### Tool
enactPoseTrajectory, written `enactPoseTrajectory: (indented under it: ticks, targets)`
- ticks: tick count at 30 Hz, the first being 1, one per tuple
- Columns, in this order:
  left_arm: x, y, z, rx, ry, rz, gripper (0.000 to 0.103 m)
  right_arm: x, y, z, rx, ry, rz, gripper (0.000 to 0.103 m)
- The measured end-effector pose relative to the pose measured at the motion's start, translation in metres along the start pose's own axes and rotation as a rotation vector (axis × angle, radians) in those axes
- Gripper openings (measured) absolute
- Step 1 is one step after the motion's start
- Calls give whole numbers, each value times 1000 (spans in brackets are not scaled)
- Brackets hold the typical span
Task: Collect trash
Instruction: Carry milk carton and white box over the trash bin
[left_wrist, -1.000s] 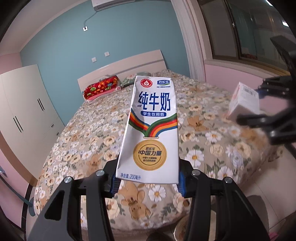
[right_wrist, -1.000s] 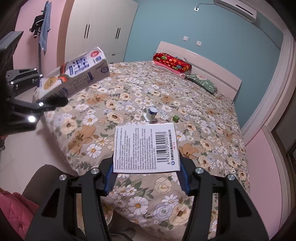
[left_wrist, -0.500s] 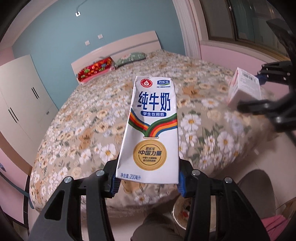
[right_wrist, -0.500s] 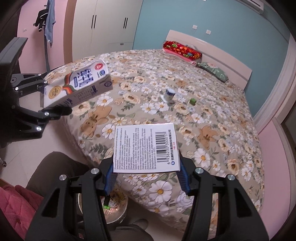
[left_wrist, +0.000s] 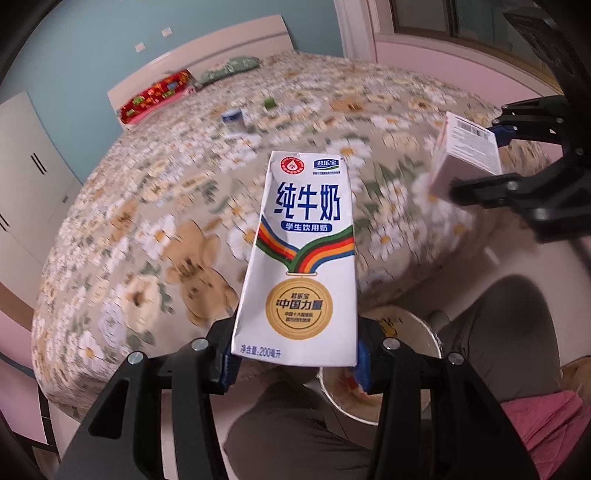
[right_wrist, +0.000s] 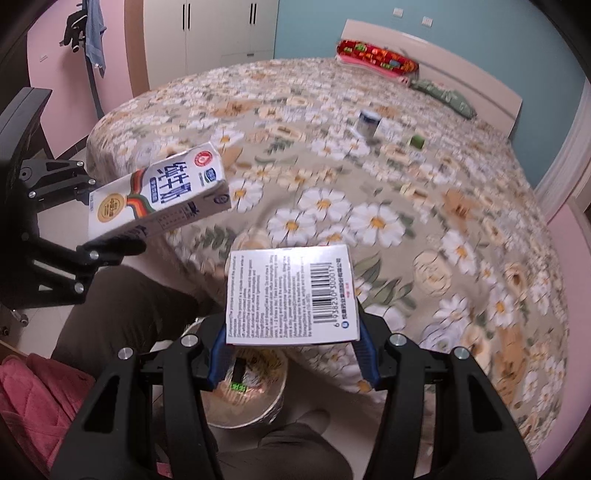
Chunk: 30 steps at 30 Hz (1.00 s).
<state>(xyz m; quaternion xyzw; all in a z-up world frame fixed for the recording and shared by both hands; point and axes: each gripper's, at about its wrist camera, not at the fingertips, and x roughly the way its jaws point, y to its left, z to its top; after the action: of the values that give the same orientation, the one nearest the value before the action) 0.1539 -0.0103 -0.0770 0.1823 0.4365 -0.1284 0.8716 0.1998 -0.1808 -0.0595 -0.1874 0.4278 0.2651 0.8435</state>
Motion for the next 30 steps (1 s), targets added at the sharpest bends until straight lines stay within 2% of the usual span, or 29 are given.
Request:
enactPoseTrajectory:
  ticks: [17, 23, 30]
  targets:
    - [72, -46, -62, 55, 218, -108, 50, 87, 33, -74, 0, 199, 124, 56]
    - [101, -57, -78, 67, 284, -110, 50, 122, 42, -97, 27, 272, 178, 56]
    - [139, -66, -92, 59, 367, -129, 50, 155, 44, -111, 70, 319, 218, 56]
